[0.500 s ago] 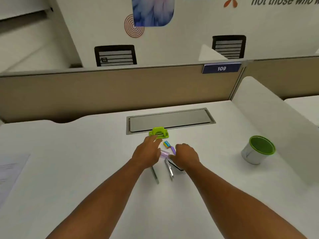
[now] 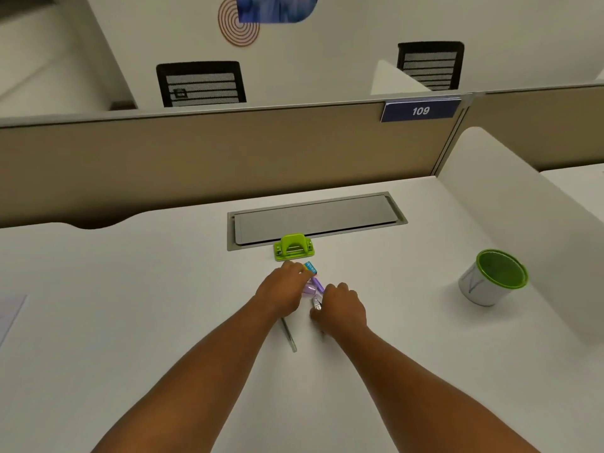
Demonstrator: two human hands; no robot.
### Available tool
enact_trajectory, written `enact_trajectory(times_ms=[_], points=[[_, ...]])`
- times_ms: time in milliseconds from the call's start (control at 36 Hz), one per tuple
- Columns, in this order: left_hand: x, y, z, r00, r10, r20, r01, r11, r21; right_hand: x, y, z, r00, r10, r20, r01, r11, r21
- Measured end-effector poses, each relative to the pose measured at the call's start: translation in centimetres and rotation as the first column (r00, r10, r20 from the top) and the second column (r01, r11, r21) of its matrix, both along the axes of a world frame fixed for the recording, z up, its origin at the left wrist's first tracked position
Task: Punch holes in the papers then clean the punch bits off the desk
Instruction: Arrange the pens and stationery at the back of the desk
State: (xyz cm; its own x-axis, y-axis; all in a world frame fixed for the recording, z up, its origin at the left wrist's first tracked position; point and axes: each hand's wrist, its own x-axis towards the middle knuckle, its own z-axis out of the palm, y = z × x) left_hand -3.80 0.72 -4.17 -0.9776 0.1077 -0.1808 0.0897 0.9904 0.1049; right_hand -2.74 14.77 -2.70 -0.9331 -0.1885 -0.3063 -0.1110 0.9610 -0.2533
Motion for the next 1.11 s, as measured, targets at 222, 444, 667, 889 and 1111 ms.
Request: enact_trajectory(times_ms=[222,444,667,889,1111], points=[[-1.6,-0.5,0.2,0.997,-0.072,-0.036,0.072,0.997,0.000,-0.4,0.2,0.0,0.993,-0.099,0.059,0.103,0.993,-0.064],[-3.9,-0.1,1.7,0.986,-0.144,-0.081,0.149,0.987,0.057,-0.7,0.6,-0.5,0.978,-0.181,0.107,0.192,0.976,-0.106],[-5.9,-0.1,1.6,0.978,-0.206,0.041,0.210,0.969,-0.132,-1.7,1.8,-0.5,0.974,-0.196,0.117,0.212,0.967,-0.144],[-7.1,0.4,1.4,0.982,-0.155,0.113,0.160,0.986,-0.043,-4.1,3.0,0.3,0.956,-0.217,0.197,0.242,0.963,-0.118],[-10.5,5.2,3.9,0.995,-0.091,0.045,0.084,0.987,0.138,-9.1,7.5,2.7,0.910,-0.327,0.255,0.363,0.926,-0.104]])
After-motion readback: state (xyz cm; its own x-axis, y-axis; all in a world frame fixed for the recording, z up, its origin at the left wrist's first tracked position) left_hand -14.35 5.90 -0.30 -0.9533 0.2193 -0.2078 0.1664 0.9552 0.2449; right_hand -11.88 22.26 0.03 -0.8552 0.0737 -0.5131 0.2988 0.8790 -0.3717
